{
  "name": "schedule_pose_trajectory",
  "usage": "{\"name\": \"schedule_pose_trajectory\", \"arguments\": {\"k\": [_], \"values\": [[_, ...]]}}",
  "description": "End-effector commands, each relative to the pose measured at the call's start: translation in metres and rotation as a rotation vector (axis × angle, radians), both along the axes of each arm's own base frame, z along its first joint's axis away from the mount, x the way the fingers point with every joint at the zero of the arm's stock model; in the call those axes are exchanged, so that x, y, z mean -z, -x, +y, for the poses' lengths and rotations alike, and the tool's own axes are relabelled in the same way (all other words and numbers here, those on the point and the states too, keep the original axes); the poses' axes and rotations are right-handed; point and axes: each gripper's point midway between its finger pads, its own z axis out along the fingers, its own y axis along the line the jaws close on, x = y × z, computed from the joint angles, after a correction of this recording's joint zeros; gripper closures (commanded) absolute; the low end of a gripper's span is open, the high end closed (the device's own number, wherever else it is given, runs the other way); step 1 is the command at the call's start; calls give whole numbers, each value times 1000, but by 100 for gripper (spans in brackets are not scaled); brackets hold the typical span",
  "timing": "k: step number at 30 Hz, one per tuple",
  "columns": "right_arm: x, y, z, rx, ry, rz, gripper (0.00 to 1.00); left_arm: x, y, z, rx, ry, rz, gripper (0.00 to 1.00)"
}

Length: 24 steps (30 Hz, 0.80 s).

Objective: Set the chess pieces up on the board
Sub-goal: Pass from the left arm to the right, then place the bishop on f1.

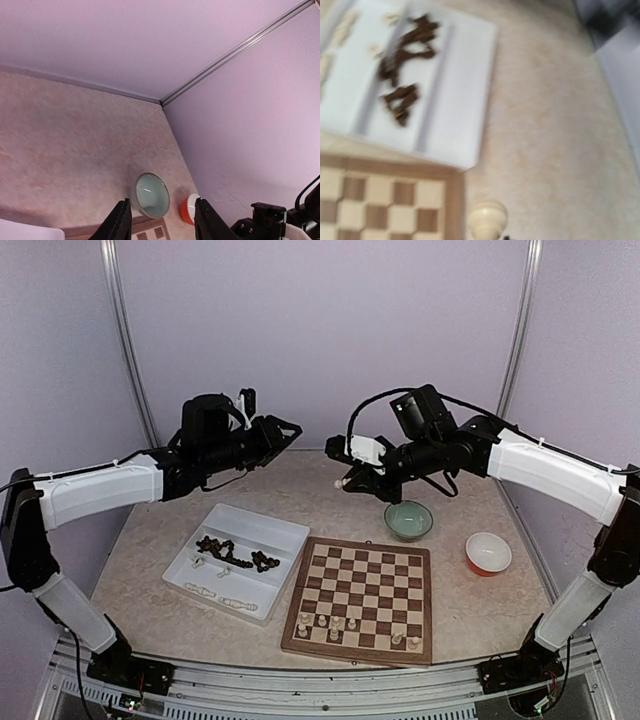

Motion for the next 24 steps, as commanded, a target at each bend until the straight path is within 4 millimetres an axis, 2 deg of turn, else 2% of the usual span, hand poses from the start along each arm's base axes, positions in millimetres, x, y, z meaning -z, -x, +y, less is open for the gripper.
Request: {"name": "schedule_pose_trajectory", "arguments": {"k": [1, 3, 4, 5, 6, 8, 10, 12, 15, 18, 20, 24], "values": [[16, 52, -22, -185, 118, 101, 97, -53, -11, 45, -139, -331, -188, 54], [33, 68, -30, -229, 169, 150, 97, -67, -17, 56, -182, -434, -276, 49], [43, 76, -34, -245, 198, 176, 97, -74, -18, 63, -208, -481, -323, 38], [52, 83, -36, -257, 224, 199, 97, -79, -21, 69, -230, -530, -369, 13], [62, 91, -38, -273, 254, 223, 97, -83, -20, 73, -235, -565, -412, 3], [82, 106, -42, -297, 319, 268, 97, -87, -19, 76, -194, -626, -481, 1], [101, 122, -46, -326, 386, 301, 97, -80, -19, 77, -161, -685, -508, 1], [114, 136, -48, -352, 436, 311, 97, -65, -24, 86, -184, -751, -488, 1], [128, 152, -48, -384, 482, 327, 96, -33, -42, 117, -308, -810, -373, 1], [144, 162, -50, -406, 542, 345, 95, -5, -46, 117, -239, -812, -321, 1], [154, 169, -51, -417, 582, 356, 95, 0, -42, 111, -211, -789, -351, 1], [176, 180, -59, -437, 655, 383, 94, -7, -34, 126, -290, -751, -375, 2]]}}
